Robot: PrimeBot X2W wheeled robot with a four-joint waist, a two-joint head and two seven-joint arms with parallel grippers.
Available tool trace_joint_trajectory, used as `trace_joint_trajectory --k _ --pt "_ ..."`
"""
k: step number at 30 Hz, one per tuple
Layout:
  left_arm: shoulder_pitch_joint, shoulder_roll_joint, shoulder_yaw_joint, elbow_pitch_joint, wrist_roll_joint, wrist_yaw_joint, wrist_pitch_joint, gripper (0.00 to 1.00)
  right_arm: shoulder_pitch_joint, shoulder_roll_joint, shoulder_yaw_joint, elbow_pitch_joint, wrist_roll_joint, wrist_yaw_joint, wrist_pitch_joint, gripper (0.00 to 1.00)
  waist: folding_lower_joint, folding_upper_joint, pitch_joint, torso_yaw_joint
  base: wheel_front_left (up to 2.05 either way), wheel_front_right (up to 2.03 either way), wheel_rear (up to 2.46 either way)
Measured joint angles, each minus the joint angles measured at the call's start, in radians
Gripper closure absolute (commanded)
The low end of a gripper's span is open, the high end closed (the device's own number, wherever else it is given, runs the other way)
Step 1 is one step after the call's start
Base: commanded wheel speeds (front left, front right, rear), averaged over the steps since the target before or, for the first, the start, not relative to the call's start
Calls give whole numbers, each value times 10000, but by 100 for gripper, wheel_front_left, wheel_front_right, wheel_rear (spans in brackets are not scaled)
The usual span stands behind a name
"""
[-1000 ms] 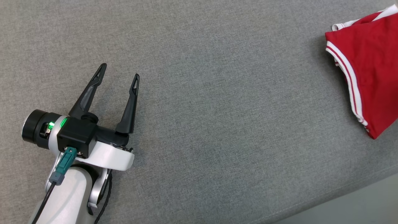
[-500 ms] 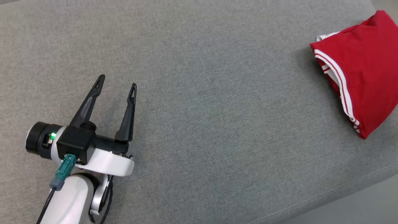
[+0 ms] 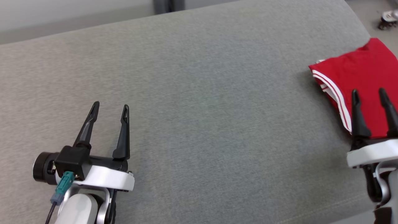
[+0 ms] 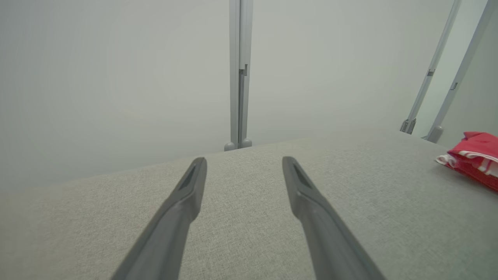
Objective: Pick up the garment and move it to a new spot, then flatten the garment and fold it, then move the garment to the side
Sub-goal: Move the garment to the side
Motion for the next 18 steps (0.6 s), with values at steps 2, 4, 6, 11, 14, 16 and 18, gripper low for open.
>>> trace_joint_trajectory --k 2,4,6,11,14,16,18 --pt "102 -56 25 107 -86 19 -71 0 265 188 82 -276 -88 0 0 0 0 0 -135 230 0 0 0" --pt "177 -84 33 209 -140 52 -115 0 501 314 163 -512 -251 0 0 0 0 0 -261 489 0 0 0" --pt "269 -100 77 305 -194 63 -155 0 701 424 207 -740 -345 0 6 0 0 0 -386 763 0 0 0" --pt "714 -88 316 531 -435 196 -245 0 1240 633 288 -1248 -617 0 261 0 0 0 -797 1372 0 0 0" --pt "1066 -56 483 614 -594 280 -288 0 1552 700 288 -1509 -704 0 416 0 0 0 -1131 1610 0 0 0" --pt "1288 -54 525 640 -683 318 -297 0 1806 746 267 -1678 -748 0 504 0 0 0 -1346 1748 0 0 0" --pt "1484 -50 556 656 -763 316 -297 0 2036 813 293 -1845 -759 0 583 0 1 0 -1548 1859 0 0 0"
